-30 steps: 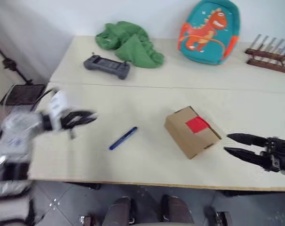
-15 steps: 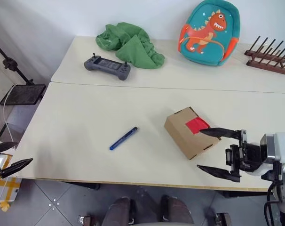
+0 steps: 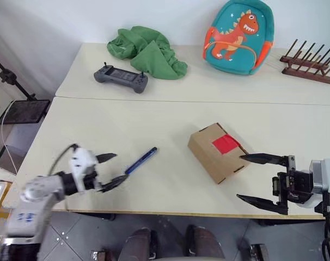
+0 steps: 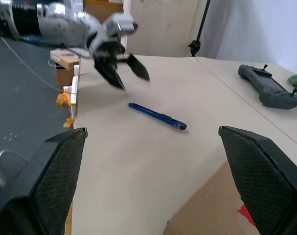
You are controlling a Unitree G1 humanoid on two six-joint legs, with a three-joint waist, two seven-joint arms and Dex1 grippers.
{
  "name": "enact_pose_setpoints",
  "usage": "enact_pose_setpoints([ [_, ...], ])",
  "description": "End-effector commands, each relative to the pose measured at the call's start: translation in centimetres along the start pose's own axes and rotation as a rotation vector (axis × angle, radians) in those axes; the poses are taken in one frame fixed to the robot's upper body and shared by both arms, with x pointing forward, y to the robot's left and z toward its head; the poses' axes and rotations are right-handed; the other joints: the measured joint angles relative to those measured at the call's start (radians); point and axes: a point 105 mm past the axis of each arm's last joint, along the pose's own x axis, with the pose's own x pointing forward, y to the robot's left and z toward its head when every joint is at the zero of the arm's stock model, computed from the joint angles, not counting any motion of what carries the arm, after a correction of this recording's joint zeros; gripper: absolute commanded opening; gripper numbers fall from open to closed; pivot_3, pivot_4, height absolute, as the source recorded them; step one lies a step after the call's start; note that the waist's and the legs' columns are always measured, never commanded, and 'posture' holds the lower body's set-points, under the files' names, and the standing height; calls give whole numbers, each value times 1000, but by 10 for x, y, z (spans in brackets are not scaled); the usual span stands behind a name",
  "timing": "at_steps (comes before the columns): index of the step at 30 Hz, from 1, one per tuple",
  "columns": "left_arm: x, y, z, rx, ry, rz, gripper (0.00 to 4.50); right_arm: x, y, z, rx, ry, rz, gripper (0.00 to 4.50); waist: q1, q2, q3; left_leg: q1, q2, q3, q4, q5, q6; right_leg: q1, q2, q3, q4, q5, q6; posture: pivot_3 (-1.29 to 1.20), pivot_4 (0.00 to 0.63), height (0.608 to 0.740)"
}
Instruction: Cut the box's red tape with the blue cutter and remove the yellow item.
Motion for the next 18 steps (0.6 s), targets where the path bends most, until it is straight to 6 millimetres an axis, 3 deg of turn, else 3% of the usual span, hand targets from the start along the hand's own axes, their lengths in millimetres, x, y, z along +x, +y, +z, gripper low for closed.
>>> enact_pose_setpoints([
  [1,3,2,5,39,-3,35,4465,5,5,15,-54,21,36,4500,-1,0,0,0,0,0,0,0,0,0,0,1,0,0,0,0,150,740],
  [6,18,-8,-9,59,59,24,4465,18,10,23,-58,-12,45,4500,1,0,0,0,1,-1,0,-1,-1,0,-8,4,-2,0,-1,0,150,740],
  [15,44,-10,-18,-39,80,119,4465,19,14,20,-73,-11,21,4500,13,2,-1,-1,0,-2,2,-1,-1,0,-9,5,-3,0,-1,0,150,740],
  [18,44,-11,-30,-28,134,108,3531,17,15,19,-75,-9,15,4500,14,3,-2,0,0,-2,2,-1,-1,0,-9,5,-3,0,-1,0,150,740],
])
